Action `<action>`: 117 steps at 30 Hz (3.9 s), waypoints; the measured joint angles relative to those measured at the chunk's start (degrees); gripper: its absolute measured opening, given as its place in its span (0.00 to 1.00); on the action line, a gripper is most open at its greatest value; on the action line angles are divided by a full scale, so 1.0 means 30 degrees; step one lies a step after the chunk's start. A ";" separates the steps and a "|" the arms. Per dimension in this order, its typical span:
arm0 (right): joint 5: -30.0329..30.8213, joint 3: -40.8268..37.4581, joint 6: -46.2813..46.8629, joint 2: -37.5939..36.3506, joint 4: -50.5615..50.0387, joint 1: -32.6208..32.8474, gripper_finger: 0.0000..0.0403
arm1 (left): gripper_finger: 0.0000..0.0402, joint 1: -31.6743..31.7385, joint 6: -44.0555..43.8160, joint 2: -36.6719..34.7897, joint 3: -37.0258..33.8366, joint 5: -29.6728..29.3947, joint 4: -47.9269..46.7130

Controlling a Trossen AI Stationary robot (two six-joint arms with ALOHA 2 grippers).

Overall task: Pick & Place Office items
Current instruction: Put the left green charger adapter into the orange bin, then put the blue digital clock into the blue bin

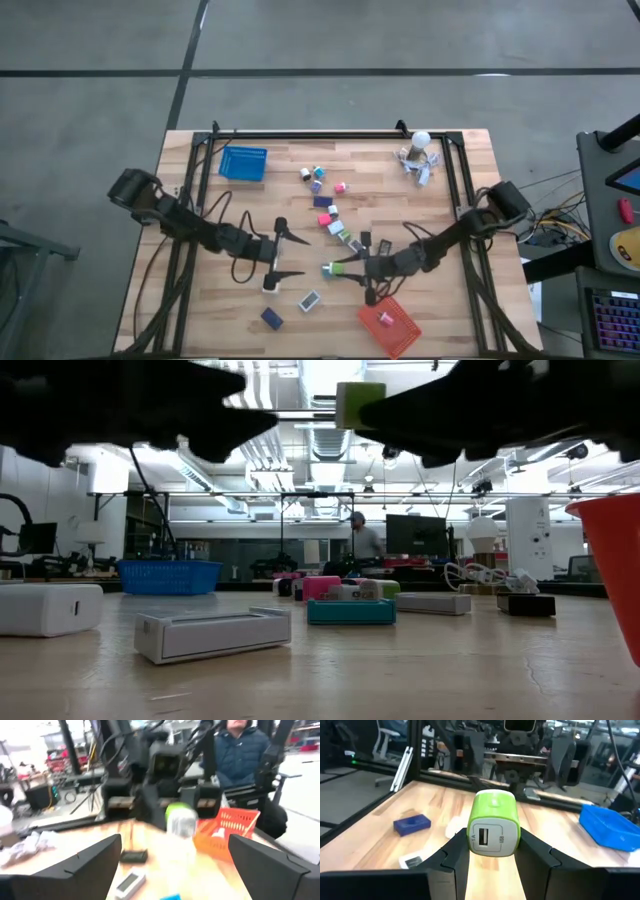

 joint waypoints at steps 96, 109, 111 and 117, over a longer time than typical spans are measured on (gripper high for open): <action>-0.6695 0.8874 1.8106 -0.1188 -2.9811 0.6040 0.65 | 0.91 0.0117 -0.1168 -0.0075 -0.2217 -0.3293 -0.0386; -0.3357 0.8874 1.6671 -0.1196 -2.9545 0.6047 0.65 | 0.91 0.0117 -0.1168 -0.0075 -0.2217 -0.3457 -0.0393; -0.2285 0.8874 1.5949 -0.1196 -2.9387 0.6040 0.65 | 0.91 0.0117 -0.1168 -0.0075 -0.2217 -0.3490 -0.0393; 0.1494 0.8927 1.3942 -0.1210 -2.8922 0.6033 0.65 | 0.91 0.0117 -0.1168 -0.0075 -0.2217 -0.3709 -0.0379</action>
